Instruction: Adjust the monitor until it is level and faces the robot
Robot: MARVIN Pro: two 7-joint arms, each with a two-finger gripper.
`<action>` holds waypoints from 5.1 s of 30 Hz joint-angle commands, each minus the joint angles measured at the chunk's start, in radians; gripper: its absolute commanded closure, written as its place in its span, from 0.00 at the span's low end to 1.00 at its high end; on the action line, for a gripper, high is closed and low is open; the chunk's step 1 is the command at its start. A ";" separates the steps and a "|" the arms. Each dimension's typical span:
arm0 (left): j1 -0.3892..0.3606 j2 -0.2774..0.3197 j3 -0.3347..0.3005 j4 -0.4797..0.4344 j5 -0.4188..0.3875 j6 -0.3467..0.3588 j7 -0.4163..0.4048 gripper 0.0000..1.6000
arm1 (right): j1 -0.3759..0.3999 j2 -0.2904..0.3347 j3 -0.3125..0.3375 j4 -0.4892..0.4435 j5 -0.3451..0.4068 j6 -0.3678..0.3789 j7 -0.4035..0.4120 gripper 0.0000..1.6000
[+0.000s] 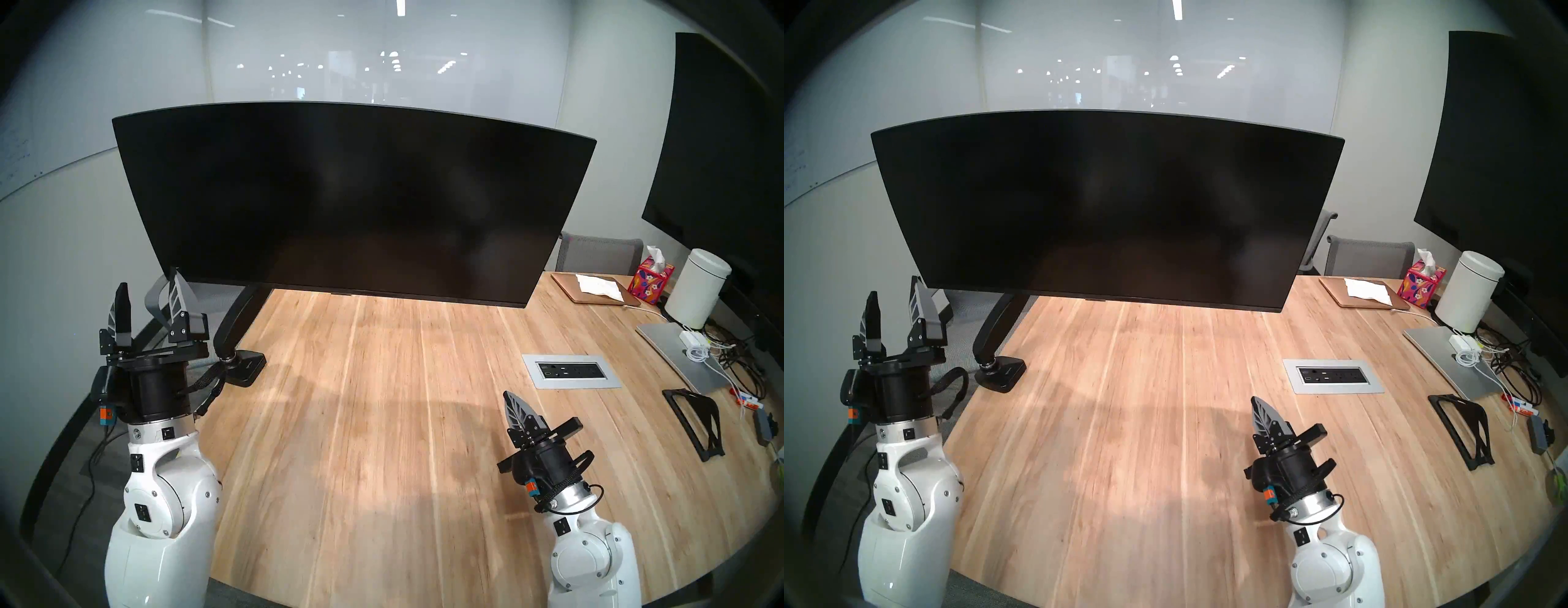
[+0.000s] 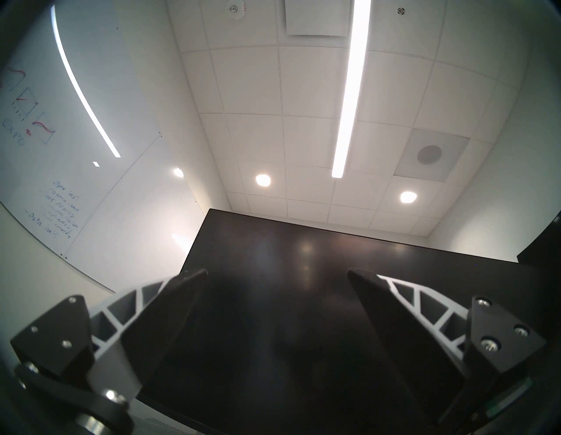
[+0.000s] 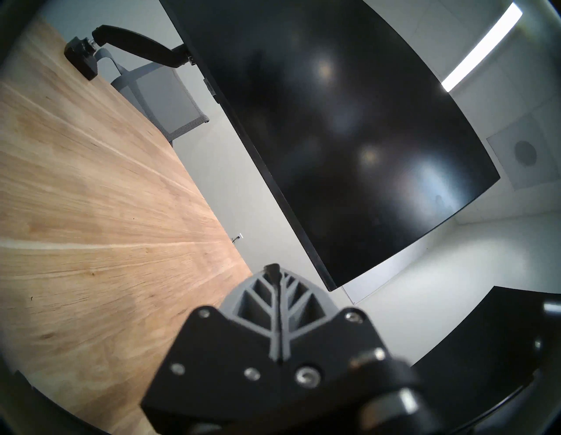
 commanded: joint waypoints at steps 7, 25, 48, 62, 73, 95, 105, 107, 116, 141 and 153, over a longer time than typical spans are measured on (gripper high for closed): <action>-0.005 -0.001 -0.002 -0.005 0.001 -0.003 -0.007 0.00 | 0.163 0.053 -0.031 0.094 -0.035 0.101 0.033 1.00; -0.014 -0.008 -0.005 0.002 0.001 -0.004 -0.018 0.00 | 0.335 0.094 -0.068 0.233 -0.081 0.223 0.098 1.00; -0.026 -0.019 -0.009 0.005 0.001 -0.006 -0.034 0.00 | 0.569 0.134 -0.092 0.450 -0.097 0.352 0.139 0.00; -0.031 -0.026 -0.012 0.007 0.000 -0.006 -0.043 0.00 | 0.704 0.140 -0.115 0.598 -0.096 0.412 0.133 0.00; -0.033 -0.033 -0.015 0.007 0.000 -0.006 -0.050 0.00 | 0.811 0.135 -0.126 0.729 -0.092 0.458 0.125 1.00; -0.036 -0.046 -0.019 0.007 0.000 -0.006 -0.065 0.00 | 1.026 0.135 -0.125 1.008 -0.074 0.530 0.085 1.00; -0.040 -0.051 -0.022 0.013 0.000 -0.006 -0.071 0.00 | 1.132 0.137 -0.139 1.117 -0.085 0.570 0.101 0.00; -0.041 -0.051 -0.023 0.014 0.000 -0.006 -0.073 0.00 | 1.140 0.138 -0.140 1.128 -0.085 0.574 0.098 0.00; -0.043 -0.056 -0.025 0.015 0.000 -0.006 -0.078 0.00 | 1.203 0.141 -0.149 1.223 -0.095 0.591 0.086 0.00; -0.033 -0.073 -0.030 -0.002 -0.003 -0.003 -0.093 0.00 | 1.315 0.201 -0.111 1.546 -0.093 0.437 -0.169 1.00; -0.026 -0.077 -0.032 -0.011 -0.006 0.004 -0.096 0.00 | 1.281 0.223 -0.124 1.606 -0.113 0.322 -0.350 1.00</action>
